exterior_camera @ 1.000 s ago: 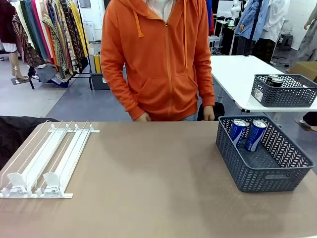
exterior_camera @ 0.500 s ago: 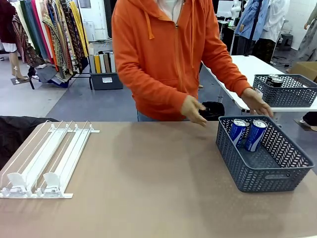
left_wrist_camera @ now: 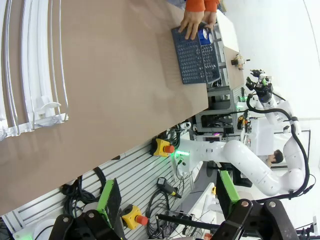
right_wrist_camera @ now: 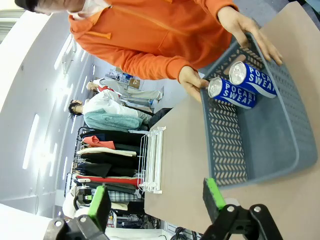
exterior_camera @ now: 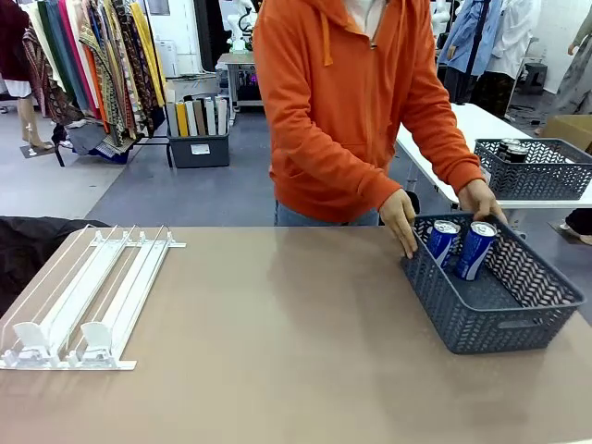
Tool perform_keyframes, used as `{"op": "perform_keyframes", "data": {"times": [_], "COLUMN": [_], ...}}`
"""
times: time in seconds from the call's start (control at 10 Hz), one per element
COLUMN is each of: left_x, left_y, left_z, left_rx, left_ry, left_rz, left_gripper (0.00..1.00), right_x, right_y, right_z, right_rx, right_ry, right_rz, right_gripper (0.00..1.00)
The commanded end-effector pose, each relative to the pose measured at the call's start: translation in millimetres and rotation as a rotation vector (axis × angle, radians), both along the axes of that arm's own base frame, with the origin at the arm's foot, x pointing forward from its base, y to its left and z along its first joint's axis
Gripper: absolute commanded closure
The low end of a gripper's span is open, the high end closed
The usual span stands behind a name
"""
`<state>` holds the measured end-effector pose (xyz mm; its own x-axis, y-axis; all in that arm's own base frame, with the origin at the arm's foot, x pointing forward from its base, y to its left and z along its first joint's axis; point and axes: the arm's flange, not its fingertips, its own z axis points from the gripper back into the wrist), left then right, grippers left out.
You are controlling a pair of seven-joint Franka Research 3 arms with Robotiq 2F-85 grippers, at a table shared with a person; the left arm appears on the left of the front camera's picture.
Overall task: Retrieve and store the cans from the dispenser.
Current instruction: Pick up one can from the Automatic Can Dispenser and place it in the middle of the table.
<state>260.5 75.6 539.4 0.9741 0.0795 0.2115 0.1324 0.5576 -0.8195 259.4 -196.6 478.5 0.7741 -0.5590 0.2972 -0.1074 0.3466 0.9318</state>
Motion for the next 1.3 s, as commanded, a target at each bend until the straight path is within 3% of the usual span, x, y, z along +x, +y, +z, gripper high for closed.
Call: {"op": "perform_keyframes", "data": {"times": [0.0, 1.2], "left_x": [0.1, 0.1], "left_y": [0.5, 0.5], "left_z": [0.2, 0.2], "left_rx": [-0.017, -0.017], "left_ry": [-0.013, -0.013], "left_rz": [-0.007, -0.007], "left_gripper": [0.00, 0.00], "right_x": [3.0, 3.0], "right_y": [1.1, 1.1], "right_z": [3.5, 3.5], "right_rx": [0.016, 0.016], "right_ry": [-0.021, -0.021], "right_rz": [-0.007, -0.007], "right_gripper": [0.00, 0.00]}}
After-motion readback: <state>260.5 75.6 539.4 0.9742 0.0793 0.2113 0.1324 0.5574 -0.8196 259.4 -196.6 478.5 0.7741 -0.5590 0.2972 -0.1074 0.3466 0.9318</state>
